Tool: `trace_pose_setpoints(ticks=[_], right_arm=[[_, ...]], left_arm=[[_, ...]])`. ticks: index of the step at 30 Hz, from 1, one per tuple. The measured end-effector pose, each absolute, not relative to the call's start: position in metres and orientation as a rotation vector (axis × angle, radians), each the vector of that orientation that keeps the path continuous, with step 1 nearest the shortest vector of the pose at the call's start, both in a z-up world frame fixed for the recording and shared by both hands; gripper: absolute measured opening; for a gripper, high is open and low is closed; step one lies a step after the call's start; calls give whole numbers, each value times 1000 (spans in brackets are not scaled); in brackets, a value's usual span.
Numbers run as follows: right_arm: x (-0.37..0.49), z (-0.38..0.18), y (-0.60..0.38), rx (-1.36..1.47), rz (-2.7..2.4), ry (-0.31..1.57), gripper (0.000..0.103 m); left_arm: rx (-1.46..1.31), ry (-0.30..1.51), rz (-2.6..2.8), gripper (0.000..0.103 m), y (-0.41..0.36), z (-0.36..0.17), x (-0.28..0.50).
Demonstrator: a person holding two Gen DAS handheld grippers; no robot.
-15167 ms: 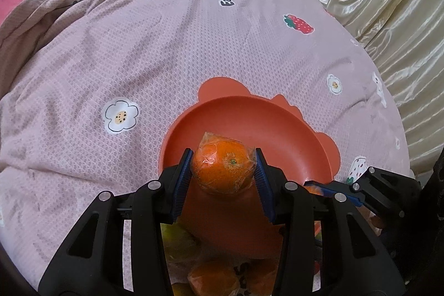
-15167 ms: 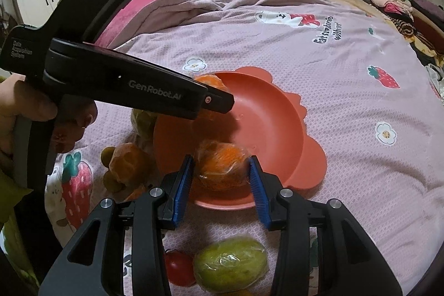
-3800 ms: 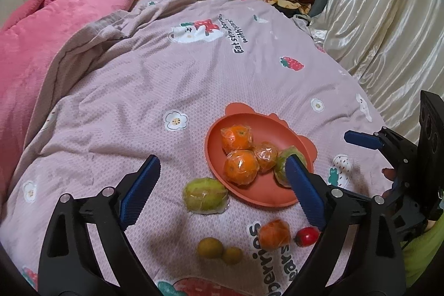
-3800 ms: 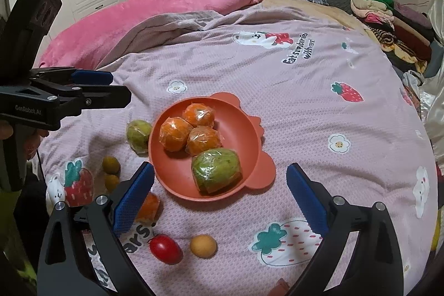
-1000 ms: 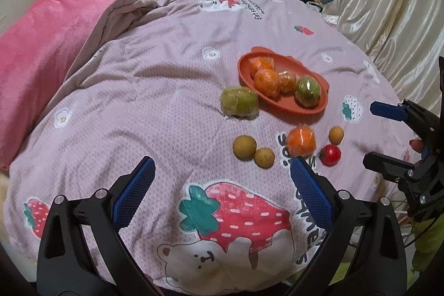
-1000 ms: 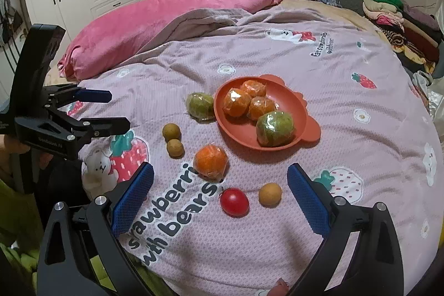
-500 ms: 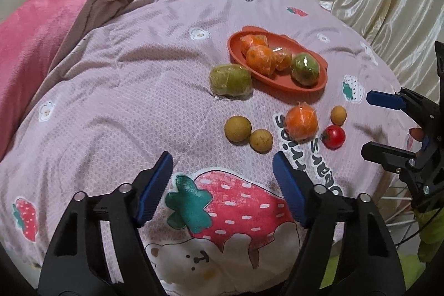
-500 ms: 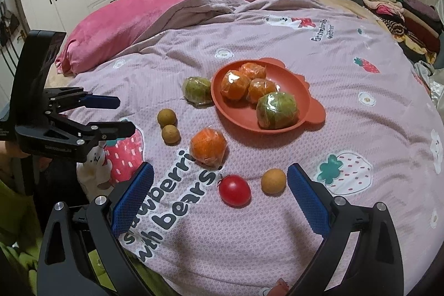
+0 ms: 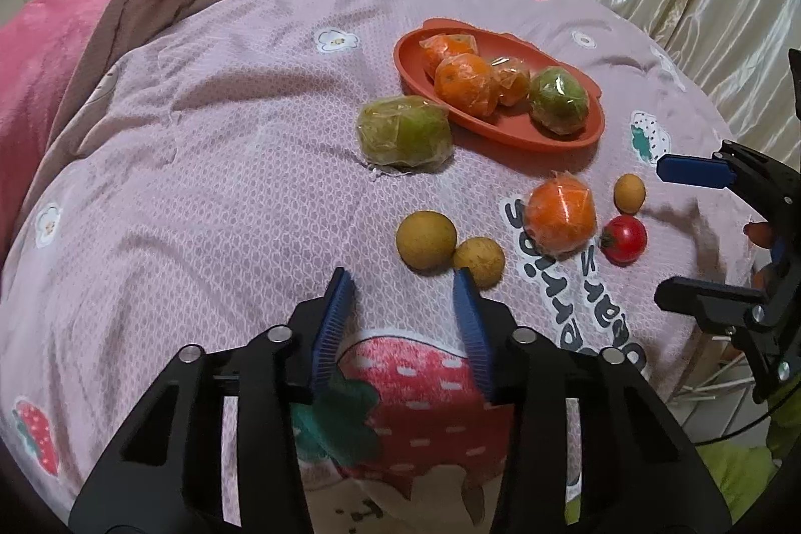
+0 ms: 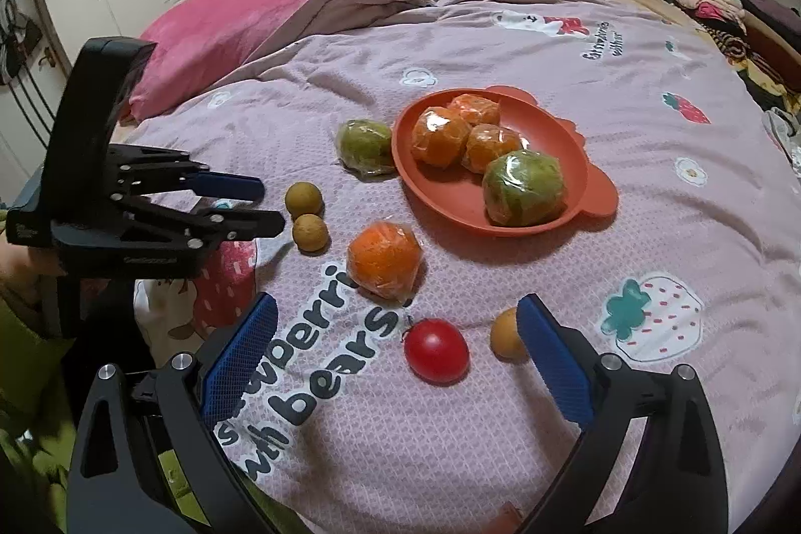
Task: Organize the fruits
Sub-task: 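Close the right tool on the wrapped mandarin while the left tool grasps a small brown fruit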
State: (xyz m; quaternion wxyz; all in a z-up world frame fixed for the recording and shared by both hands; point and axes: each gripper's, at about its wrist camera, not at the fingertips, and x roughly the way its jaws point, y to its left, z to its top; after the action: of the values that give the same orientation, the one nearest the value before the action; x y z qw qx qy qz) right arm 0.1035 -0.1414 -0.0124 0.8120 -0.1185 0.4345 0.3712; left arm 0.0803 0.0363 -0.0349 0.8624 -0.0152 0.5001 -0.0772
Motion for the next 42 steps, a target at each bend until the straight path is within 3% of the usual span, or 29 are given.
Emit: trace_pose_setpoints(ticks=[5, 16, 25, 42], right_arm=[[105, -15, -134, -266, 812, 934, 94], [112, -30, -117, -297, 848, 968, 53], [123, -39, -112, -302, 853, 975, 43], [128, -45, -103, -320, 870, 962, 38]], left_arm=[[-32, 1054, -180, 30, 35, -38, 87], [-32, 1053, -220, 29, 31, -39, 100], [-41, 1055, -263, 29, 31, -42, 110], [-83, 1055, -319, 19, 33, -43, 123]])
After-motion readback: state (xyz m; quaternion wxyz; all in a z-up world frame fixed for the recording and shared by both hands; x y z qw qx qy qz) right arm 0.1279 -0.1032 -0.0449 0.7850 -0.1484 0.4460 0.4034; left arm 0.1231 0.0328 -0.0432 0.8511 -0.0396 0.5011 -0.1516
